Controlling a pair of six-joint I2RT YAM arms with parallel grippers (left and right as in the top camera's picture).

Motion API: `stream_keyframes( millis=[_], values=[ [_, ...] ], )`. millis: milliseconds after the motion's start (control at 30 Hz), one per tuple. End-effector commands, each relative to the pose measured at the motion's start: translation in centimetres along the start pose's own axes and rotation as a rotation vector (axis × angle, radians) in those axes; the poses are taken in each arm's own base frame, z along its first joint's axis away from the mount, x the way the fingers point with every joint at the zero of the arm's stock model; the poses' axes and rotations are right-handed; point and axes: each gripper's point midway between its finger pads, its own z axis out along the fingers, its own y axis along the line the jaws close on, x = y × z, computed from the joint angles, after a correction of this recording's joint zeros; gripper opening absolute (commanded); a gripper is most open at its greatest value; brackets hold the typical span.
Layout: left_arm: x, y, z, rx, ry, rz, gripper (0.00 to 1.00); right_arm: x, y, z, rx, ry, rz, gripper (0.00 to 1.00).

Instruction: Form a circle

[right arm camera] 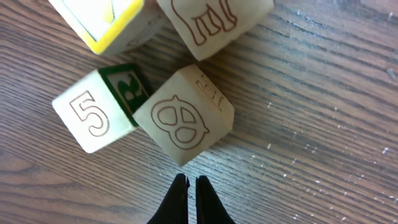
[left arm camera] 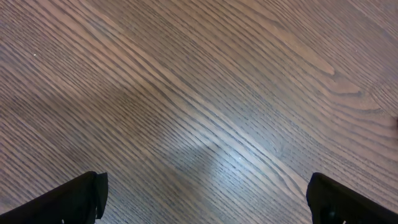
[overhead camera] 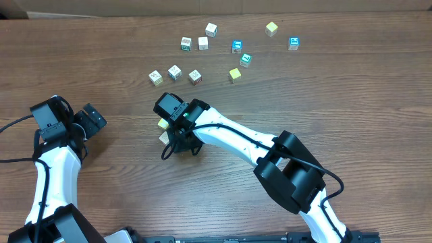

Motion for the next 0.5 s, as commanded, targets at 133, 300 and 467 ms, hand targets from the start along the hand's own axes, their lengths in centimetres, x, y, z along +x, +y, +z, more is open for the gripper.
stream_keyframes(
  millis=[133,300,467],
  values=[
    [-0.27,-0.02,-0.37,0.005,-0.013,-0.012,1.0,0.19,-0.32,0.62,0.014,-0.006,0.001,0.04],
    [-0.26,-0.01,-0.37,0.005,-0.013,-0.012,1.0,0.24,-0.35,0.62,0.016,-0.004,0.002,0.04],
    [-0.26,-0.01,-0.37,0.005,-0.013,-0.012,1.0,0.11,-0.29,0.62,0.013,-0.009,0.001,0.04]
  ],
)
